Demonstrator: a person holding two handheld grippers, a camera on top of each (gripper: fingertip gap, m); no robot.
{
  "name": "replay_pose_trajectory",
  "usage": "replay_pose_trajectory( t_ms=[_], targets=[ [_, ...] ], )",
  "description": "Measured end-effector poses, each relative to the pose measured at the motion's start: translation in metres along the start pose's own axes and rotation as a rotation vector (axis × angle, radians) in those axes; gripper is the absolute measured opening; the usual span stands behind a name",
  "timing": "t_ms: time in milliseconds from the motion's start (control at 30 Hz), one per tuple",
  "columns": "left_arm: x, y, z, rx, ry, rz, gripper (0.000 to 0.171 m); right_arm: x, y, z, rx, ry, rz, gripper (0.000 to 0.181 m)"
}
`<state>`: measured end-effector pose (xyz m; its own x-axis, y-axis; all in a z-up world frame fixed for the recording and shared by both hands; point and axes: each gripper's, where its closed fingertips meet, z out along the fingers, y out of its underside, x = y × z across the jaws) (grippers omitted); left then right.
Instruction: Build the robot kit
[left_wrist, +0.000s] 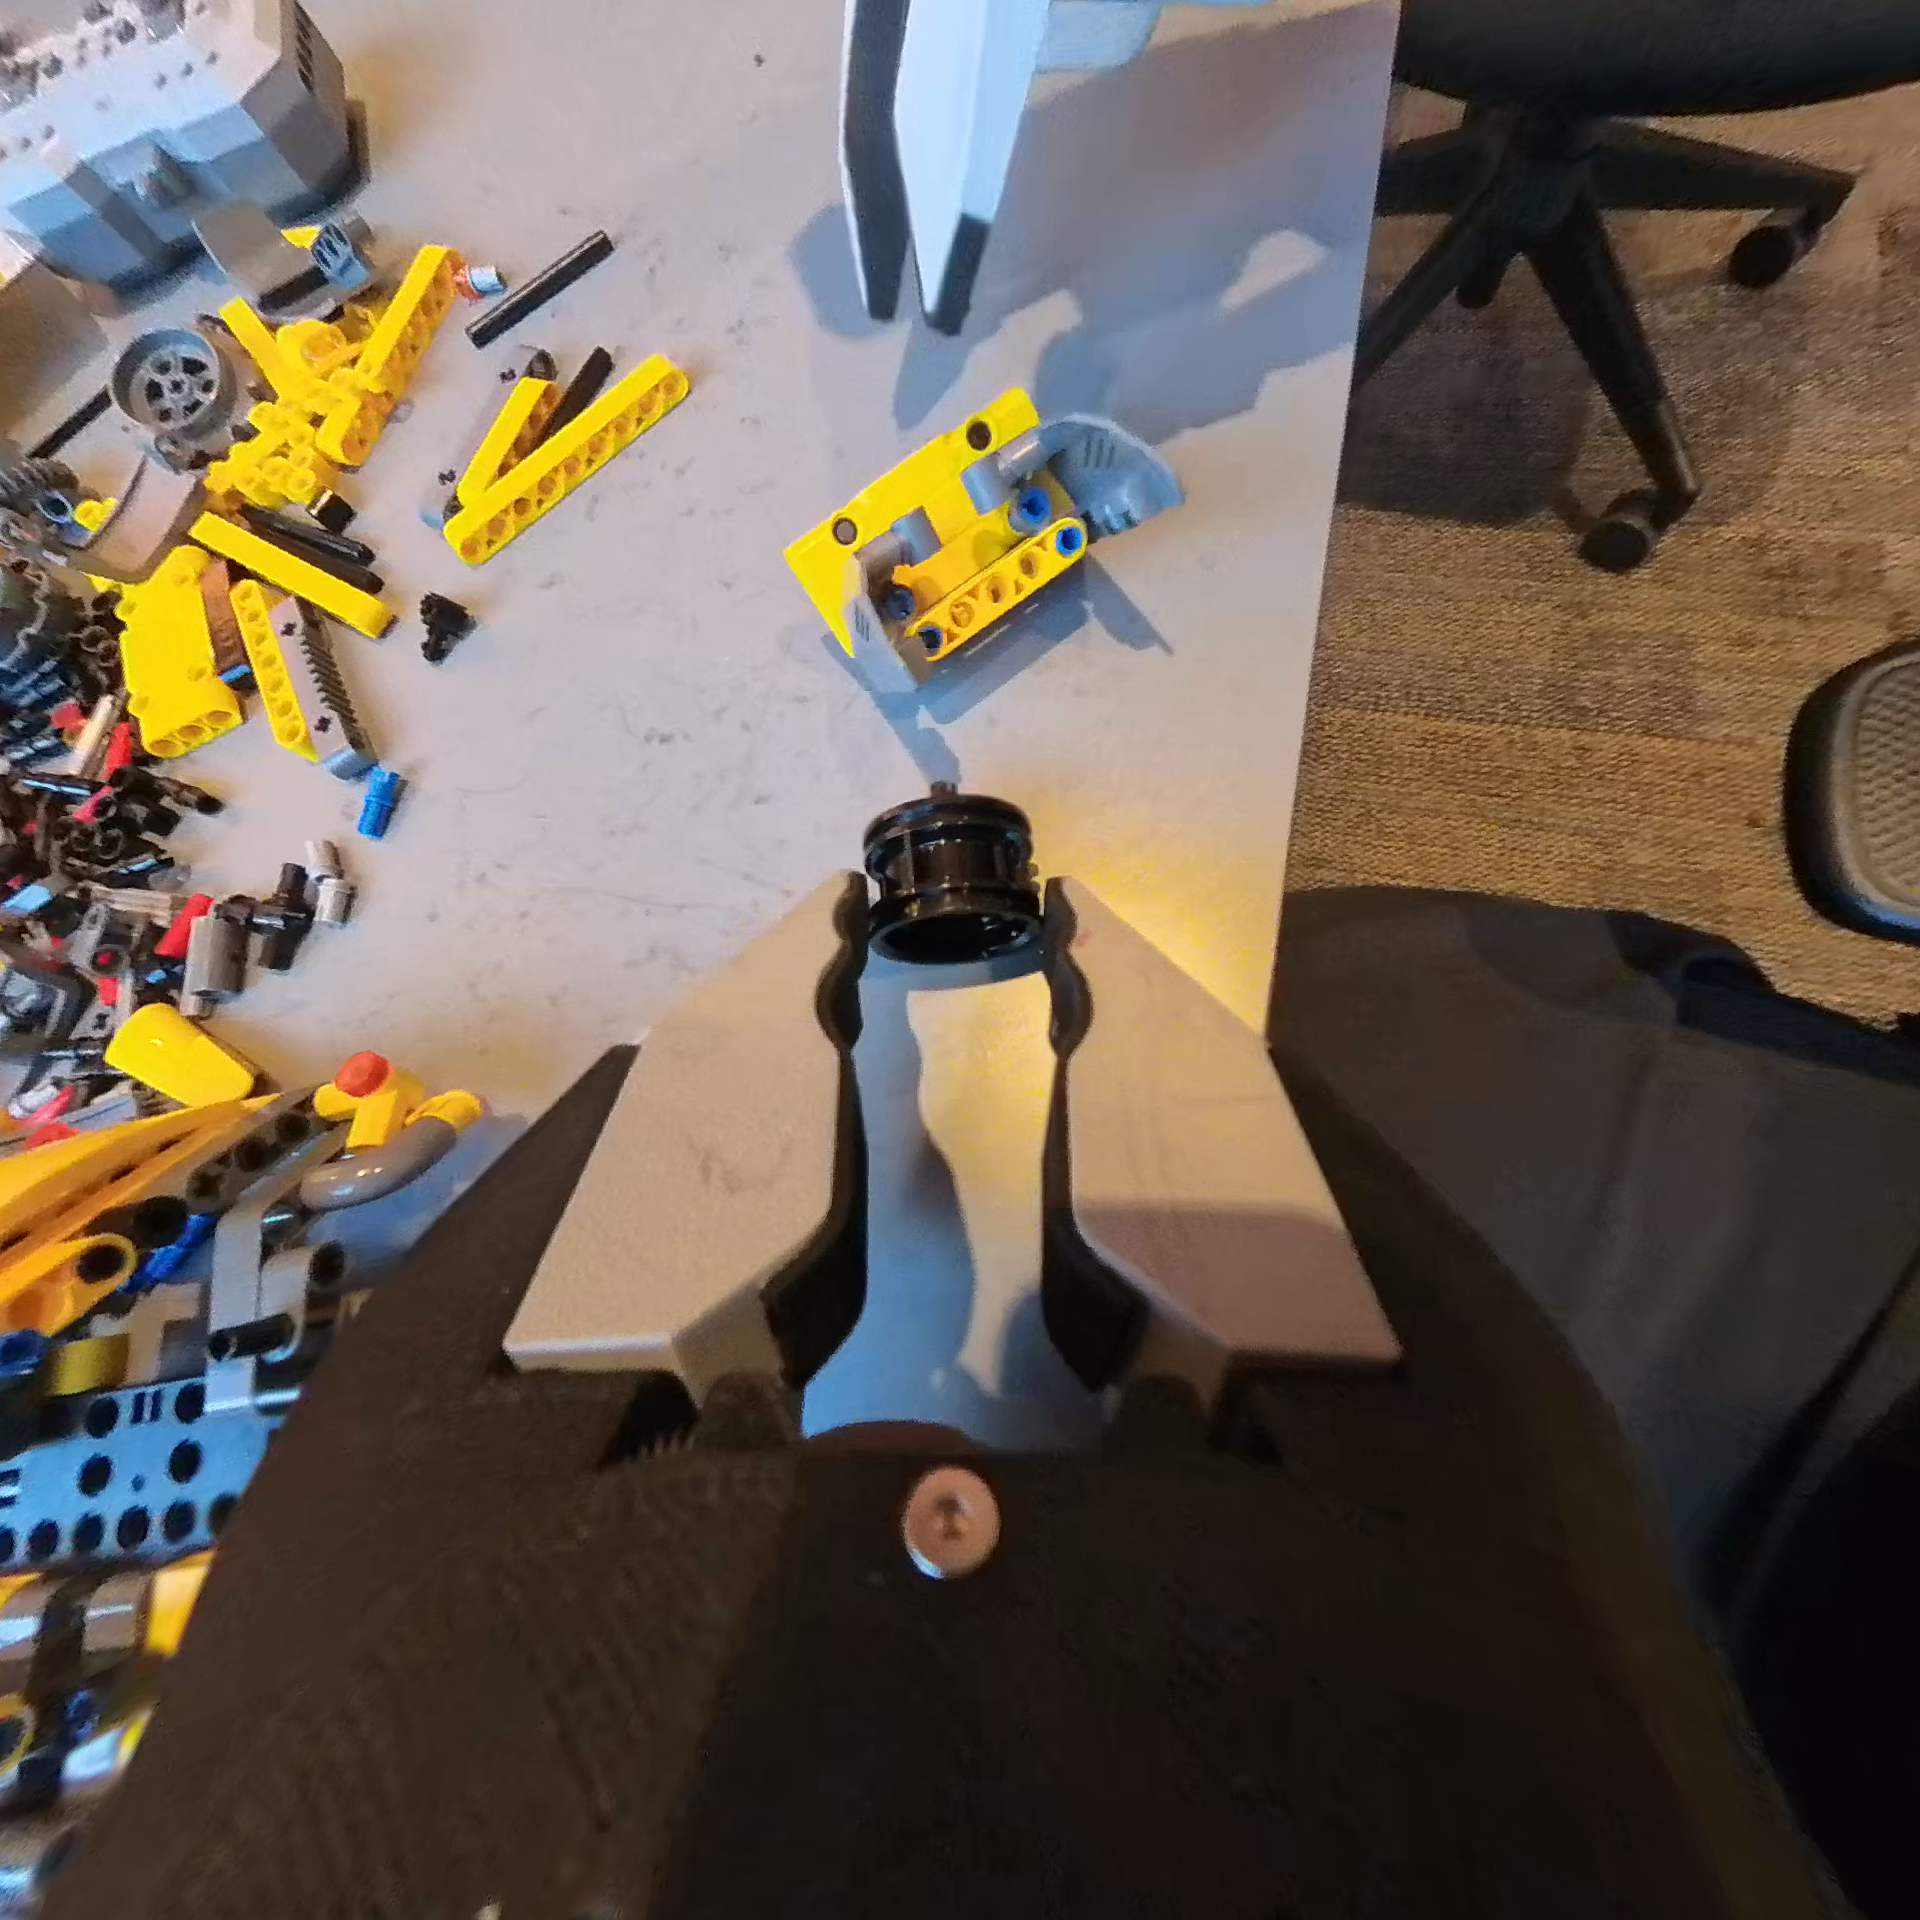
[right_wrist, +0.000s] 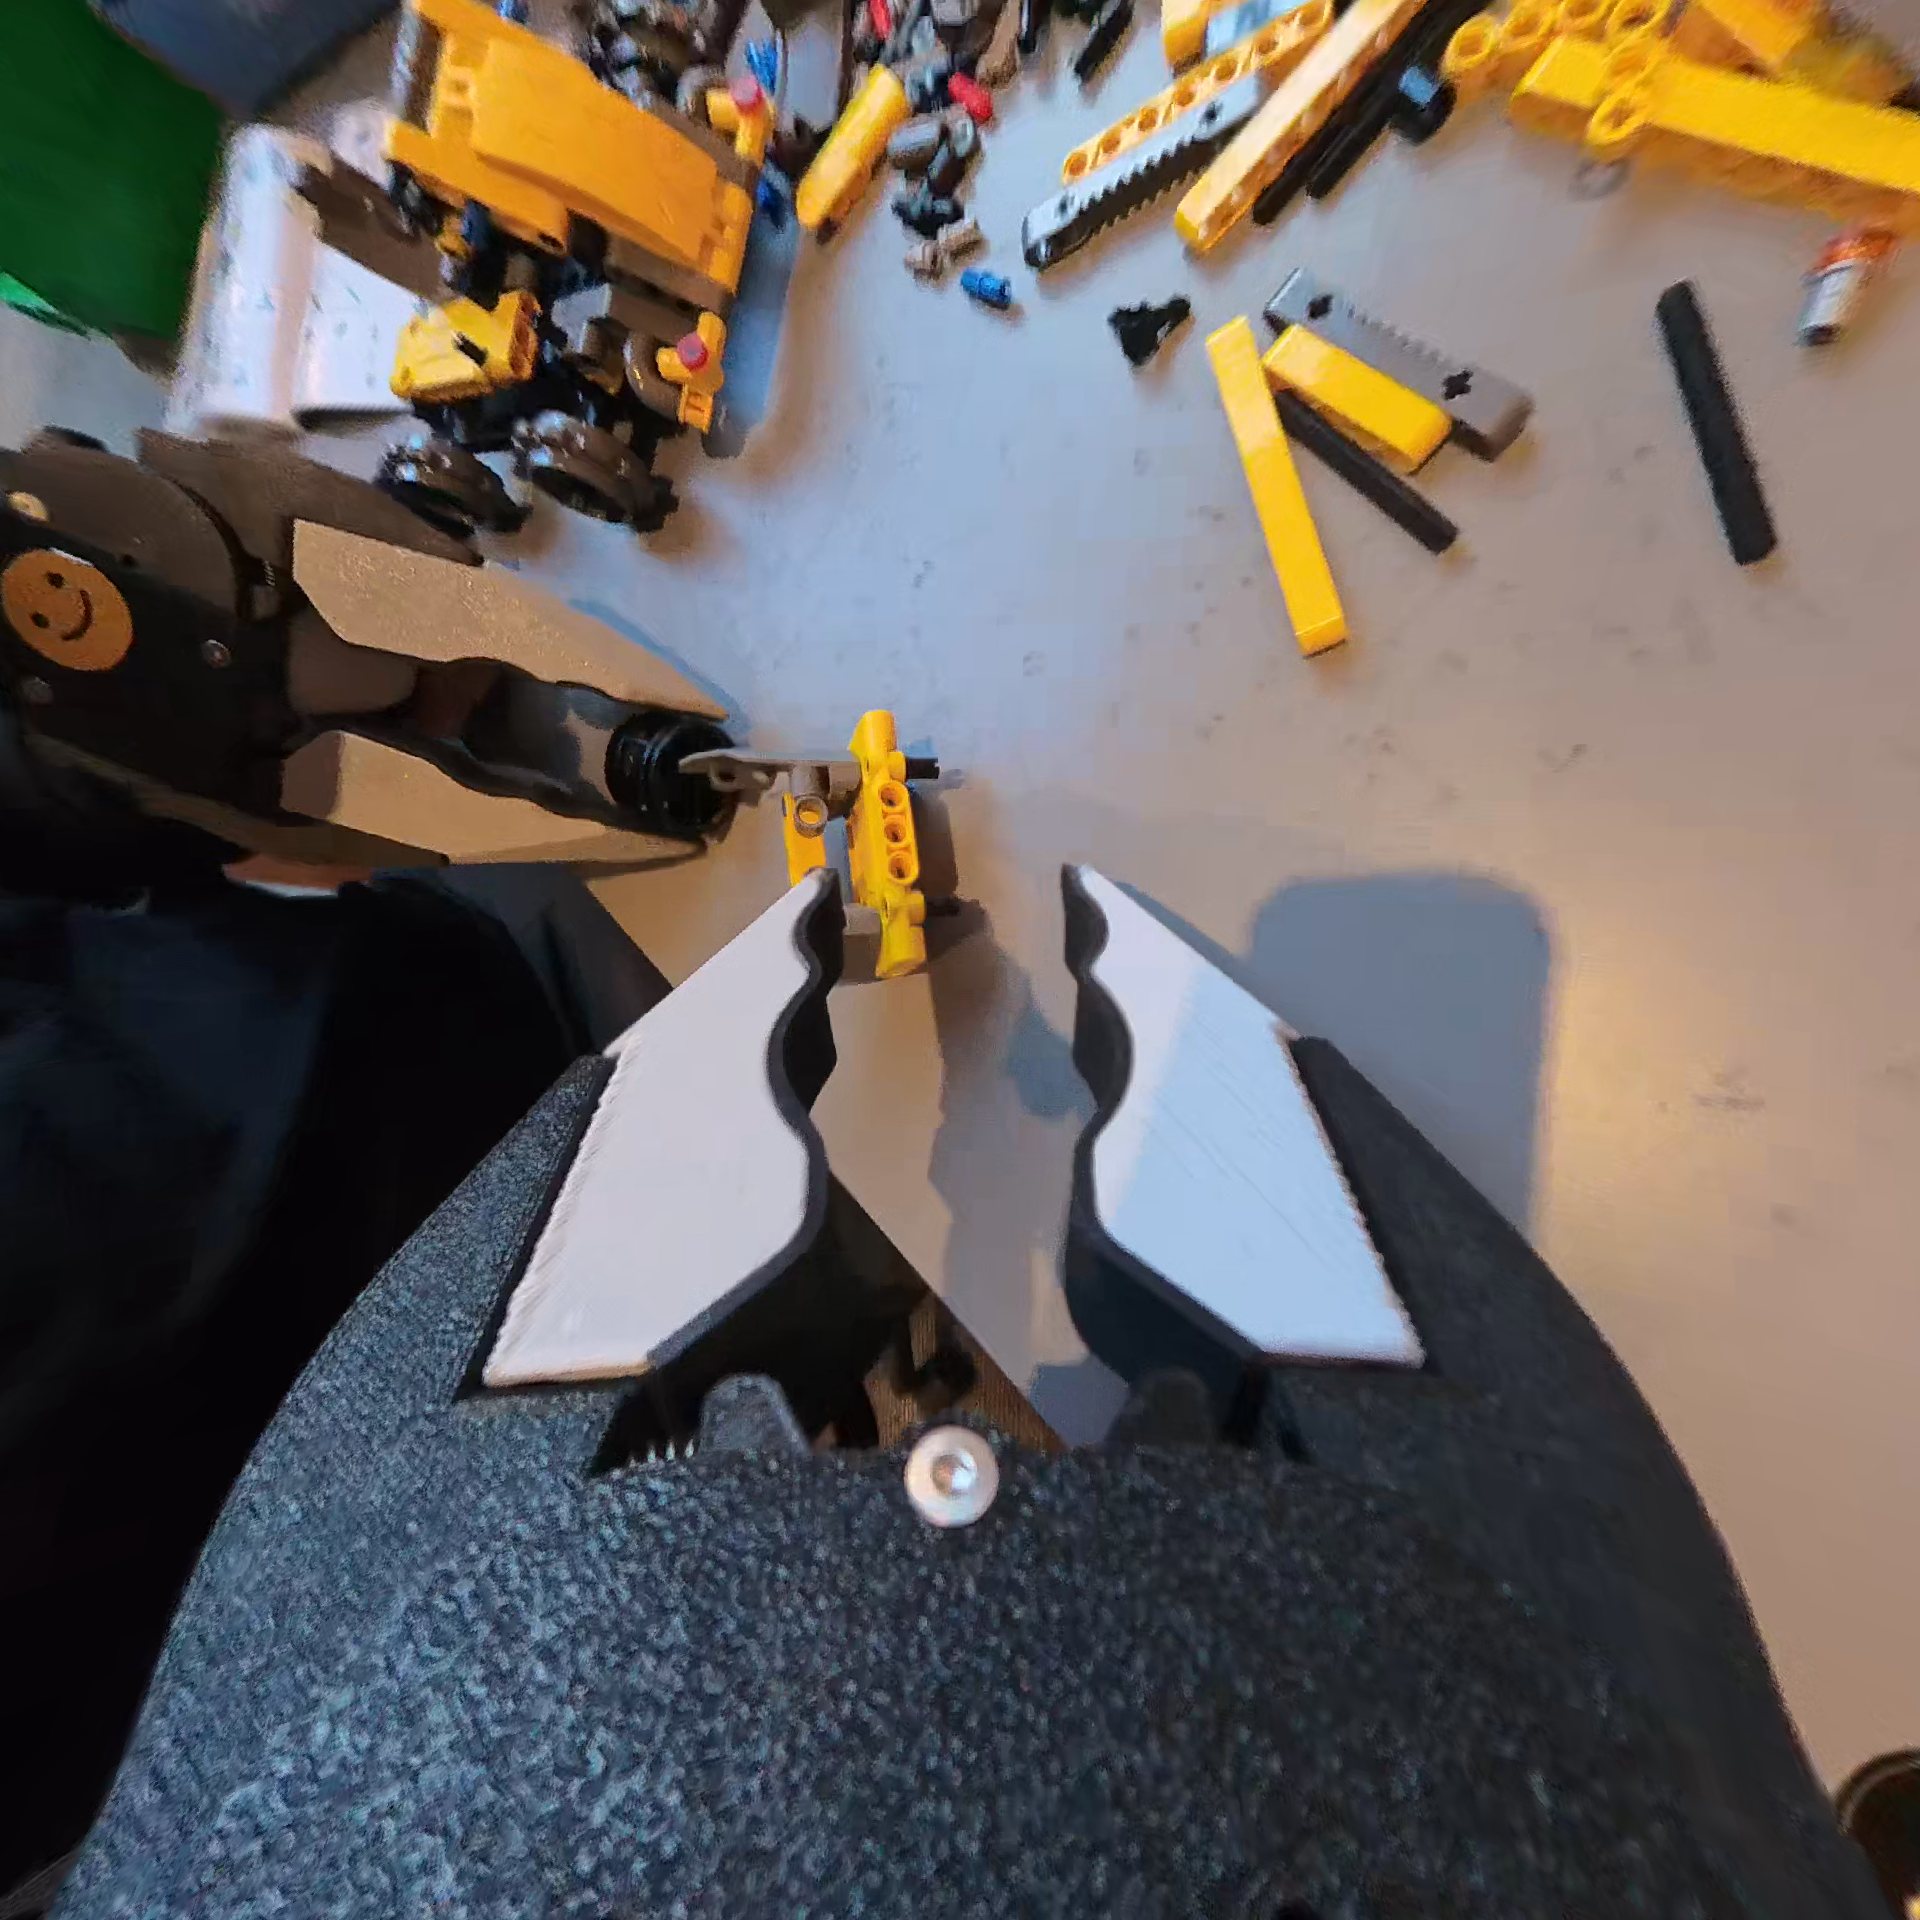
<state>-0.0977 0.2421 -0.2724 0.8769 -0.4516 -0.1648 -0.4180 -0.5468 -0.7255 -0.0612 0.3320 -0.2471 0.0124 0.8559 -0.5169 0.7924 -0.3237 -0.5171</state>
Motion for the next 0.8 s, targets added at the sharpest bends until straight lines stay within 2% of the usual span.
replay_pose_trajectory(
  t_ms=[100, 167, 300, 400, 533, 633, 800],
  targets=[
    [0.006, -0.007, 0.002, 0.019, 0.038, -0.056, 0.031, -0.006, -0.001, -0.004, 0.115, -0.078, 0.013, 0.048],
    [0.011, -0.01, 0.006, 0.015, 0.056, -0.071, 0.031, -0.008, 0.0, -0.005, 0.197, -0.068, 0.016, 0.05],
    [0.015, -0.013, 0.006, 0.023, 0.036, -0.031, 0.031, -0.024, -0.004, -0.027, 0.443, 0.128, -0.101, 0.049],
    [0.021, -0.018, 0.0, 0.07, 0.074, -0.087, 0.031, -0.055, 0.014, -0.022, 0.46, 0.248, -0.267, 0.05],
    [0.031, -0.03, -0.004, 0.127, 0.245, -0.326, 0.031, -0.079, 0.036, 0.007, 0.354, 0.486, -0.567, 0.05],
    [0.038, -0.035, -0.005, 0.147, 0.379, -0.516, 0.031, -0.087, 0.038, 0.022, 0.301, 0.679, -0.793, 0.049],
    [0.039, -0.055, -0.02, 0.276, 0.687, -1.011, 0.031, -0.096, 0.03, 0.027, 0.332, 0.866, -0.968, 0.051]
  ],
)
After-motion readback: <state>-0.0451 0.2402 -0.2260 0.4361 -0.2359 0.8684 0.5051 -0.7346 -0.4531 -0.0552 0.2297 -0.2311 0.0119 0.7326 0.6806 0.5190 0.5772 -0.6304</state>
